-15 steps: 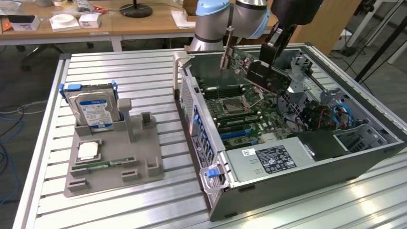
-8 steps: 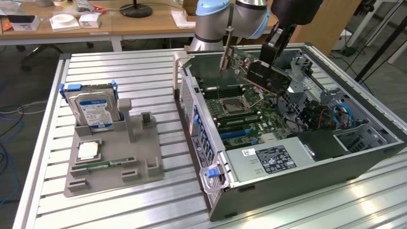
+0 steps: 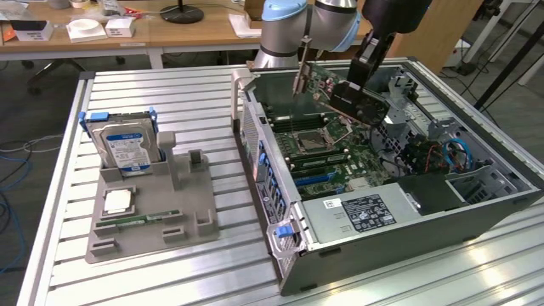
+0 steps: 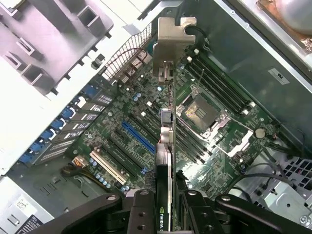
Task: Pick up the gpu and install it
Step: 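Insert the gpu into the slot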
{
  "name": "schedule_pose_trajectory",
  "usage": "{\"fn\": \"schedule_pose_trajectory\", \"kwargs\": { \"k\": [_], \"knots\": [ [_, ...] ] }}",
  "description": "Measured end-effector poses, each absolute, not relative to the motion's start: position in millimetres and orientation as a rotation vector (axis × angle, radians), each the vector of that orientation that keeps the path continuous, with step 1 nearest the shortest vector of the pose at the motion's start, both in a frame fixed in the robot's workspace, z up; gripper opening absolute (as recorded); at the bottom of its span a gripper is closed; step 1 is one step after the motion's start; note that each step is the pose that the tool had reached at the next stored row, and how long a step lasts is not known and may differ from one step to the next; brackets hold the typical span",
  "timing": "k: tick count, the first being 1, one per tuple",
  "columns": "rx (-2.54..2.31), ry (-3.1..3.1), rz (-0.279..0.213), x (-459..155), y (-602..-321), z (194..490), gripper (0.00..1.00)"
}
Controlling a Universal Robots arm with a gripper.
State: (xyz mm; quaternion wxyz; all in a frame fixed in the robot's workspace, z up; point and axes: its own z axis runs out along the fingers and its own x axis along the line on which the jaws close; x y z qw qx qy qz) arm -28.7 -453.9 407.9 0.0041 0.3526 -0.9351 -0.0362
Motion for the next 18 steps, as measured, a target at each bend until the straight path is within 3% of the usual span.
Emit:
{"fn": "schedule_pose_trajectory", "kwargs": {
  "k": [18],
  "knots": [
    [1.181, -2.898, -0.113, -28.7, -453.9, 407.9, 0.26]
  ]
}}
